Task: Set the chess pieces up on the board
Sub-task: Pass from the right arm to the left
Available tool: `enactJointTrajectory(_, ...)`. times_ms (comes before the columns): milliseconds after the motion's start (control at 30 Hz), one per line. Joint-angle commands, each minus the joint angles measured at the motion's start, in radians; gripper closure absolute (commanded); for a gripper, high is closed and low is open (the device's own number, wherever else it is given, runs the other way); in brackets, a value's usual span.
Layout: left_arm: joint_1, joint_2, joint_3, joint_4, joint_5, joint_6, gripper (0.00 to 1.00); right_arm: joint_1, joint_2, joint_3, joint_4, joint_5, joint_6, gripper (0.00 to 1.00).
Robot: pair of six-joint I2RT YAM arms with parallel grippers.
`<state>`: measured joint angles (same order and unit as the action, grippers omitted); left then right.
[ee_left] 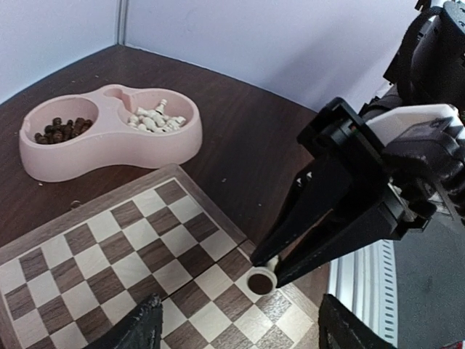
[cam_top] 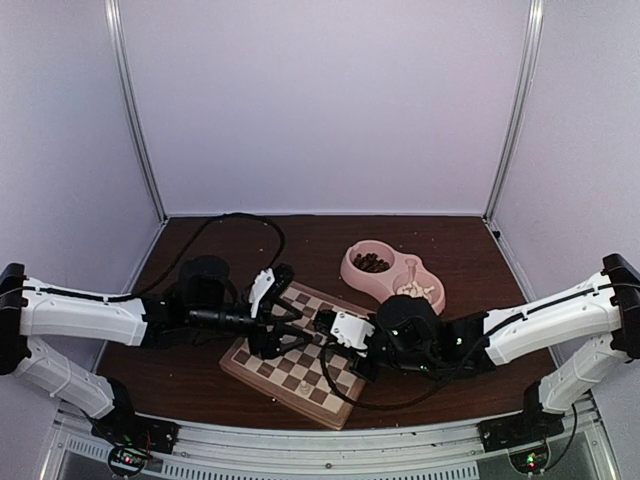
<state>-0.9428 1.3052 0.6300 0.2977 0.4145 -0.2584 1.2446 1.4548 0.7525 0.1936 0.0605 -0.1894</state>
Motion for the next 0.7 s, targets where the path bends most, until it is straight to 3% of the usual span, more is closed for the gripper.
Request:
enactJointTrajectory(0, -0.004, 0.045, 0.064, 0.024, 0.147, -0.045, 0.26, 0.000, -0.024, -0.015, 0.012, 0.000, -0.011, 0.96)
enactJointTrajectory(333, -0.003, 0.106, 0.112, -0.001, 0.205, -0.084, 0.29, 0.004, -0.032, -0.020, 0.016, -0.027, -0.012, 0.95)
enactJointTrajectory(667, -0.004, 0.161, 0.148, -0.019, 0.226, -0.120, 0.40, 0.006, -0.052, -0.037, 0.034, -0.037, -0.017, 0.94)
